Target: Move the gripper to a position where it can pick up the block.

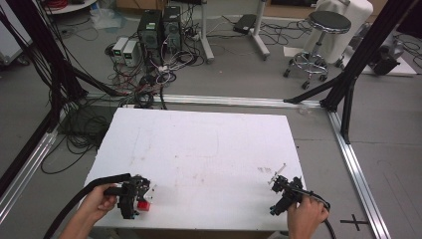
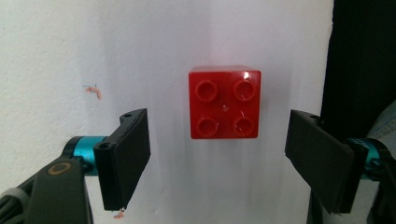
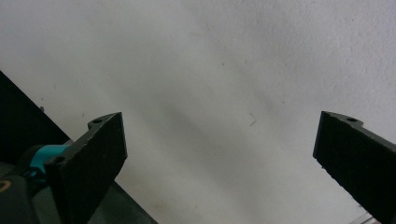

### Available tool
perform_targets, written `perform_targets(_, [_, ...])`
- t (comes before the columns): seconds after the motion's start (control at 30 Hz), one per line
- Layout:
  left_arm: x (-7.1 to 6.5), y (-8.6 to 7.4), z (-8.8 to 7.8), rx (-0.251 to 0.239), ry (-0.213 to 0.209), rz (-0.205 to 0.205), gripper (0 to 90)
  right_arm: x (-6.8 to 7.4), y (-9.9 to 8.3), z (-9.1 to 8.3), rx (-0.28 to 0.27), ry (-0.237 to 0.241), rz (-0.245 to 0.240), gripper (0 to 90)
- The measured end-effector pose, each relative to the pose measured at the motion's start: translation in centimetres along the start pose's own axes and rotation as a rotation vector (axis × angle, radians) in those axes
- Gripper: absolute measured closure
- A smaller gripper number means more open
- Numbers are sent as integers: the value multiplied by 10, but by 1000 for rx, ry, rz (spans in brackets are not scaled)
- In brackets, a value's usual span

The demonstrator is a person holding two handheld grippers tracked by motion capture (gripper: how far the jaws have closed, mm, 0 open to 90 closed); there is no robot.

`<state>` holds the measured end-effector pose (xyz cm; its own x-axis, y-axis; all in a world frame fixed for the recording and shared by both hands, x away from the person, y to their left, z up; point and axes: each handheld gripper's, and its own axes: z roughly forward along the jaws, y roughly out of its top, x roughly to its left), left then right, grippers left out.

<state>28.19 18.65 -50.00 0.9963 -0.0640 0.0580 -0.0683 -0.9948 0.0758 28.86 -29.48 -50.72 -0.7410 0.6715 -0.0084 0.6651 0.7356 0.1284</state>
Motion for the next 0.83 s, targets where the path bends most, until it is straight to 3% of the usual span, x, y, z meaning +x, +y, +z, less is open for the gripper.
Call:
perform_targets(0.5, [-2, 10, 14, 23, -11, 13, 226, 0, 0, 0, -1, 4, 2, 19])
perform_targets(0.83, [-3, 11, 13, 21, -11, 20, 226, 0, 1, 1, 0, 7, -7, 19])
